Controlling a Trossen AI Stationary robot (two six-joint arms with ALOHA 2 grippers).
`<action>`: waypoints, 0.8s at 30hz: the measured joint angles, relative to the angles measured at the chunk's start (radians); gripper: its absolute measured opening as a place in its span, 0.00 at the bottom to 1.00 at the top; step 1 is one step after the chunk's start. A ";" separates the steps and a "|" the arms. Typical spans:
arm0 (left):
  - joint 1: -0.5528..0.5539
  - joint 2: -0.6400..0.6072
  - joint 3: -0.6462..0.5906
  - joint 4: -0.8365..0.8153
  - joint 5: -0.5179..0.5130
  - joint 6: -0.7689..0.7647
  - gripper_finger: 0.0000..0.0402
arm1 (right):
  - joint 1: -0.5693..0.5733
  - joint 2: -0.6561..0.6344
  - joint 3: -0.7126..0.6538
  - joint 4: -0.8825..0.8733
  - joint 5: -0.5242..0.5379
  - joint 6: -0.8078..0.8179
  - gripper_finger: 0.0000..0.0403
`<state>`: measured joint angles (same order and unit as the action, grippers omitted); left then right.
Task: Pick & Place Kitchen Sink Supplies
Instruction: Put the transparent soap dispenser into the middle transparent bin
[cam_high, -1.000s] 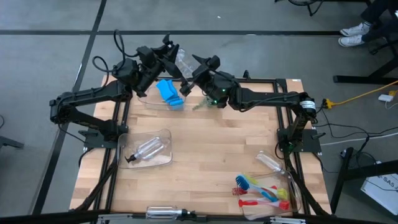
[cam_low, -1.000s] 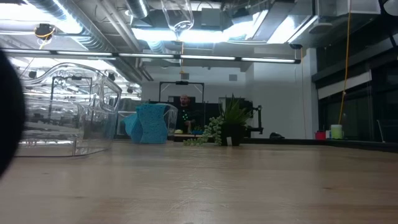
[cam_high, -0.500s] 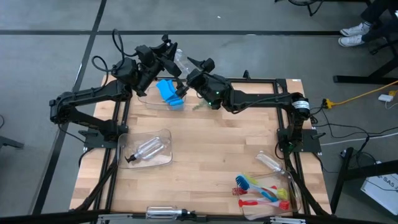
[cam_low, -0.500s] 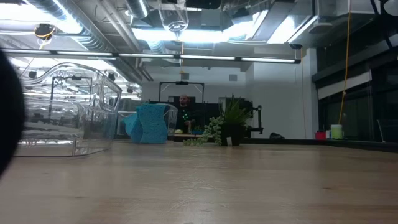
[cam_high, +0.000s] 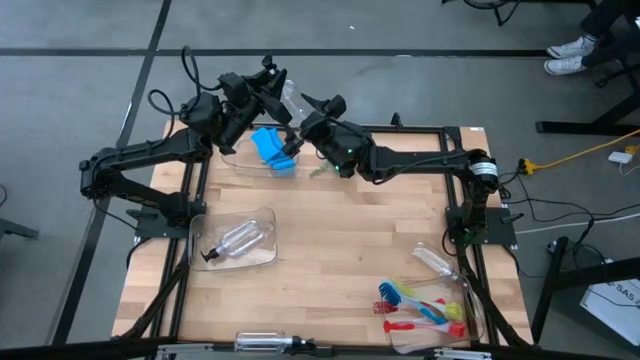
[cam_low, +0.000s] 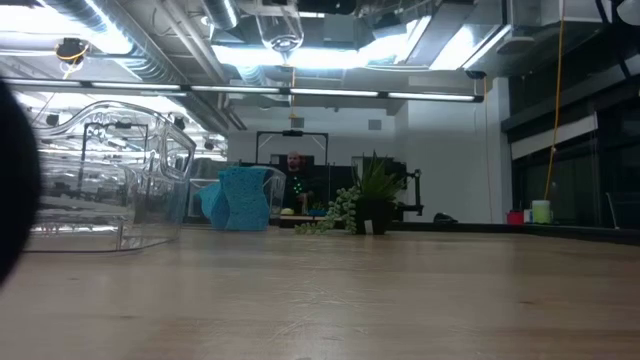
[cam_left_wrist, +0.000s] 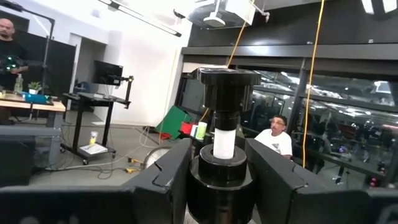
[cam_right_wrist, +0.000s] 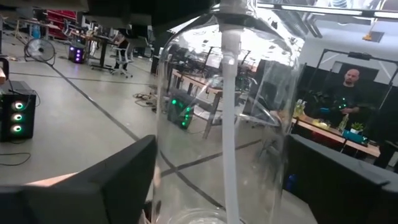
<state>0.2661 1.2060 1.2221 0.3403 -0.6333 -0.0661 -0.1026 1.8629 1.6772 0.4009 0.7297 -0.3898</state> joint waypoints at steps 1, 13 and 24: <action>0.000 0.000 0.000 0.000 0.000 0.001 0.32 | -0.001 0.000 0.000 -0.001 -0.003 -0.001 0.85; 0.011 -0.019 -0.002 -0.016 0.019 0.038 0.32 | 0.021 -0.008 0.000 -0.037 0.019 -0.007 0.80; 0.011 -0.097 0.000 -0.065 -0.029 0.140 0.32 | 0.081 -0.126 0.000 -0.292 0.028 0.102 0.85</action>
<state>0.2773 1.1093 1.2224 0.2758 -0.6618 0.0735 -0.0217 1.7373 1.6768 0.1087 0.7574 -0.2881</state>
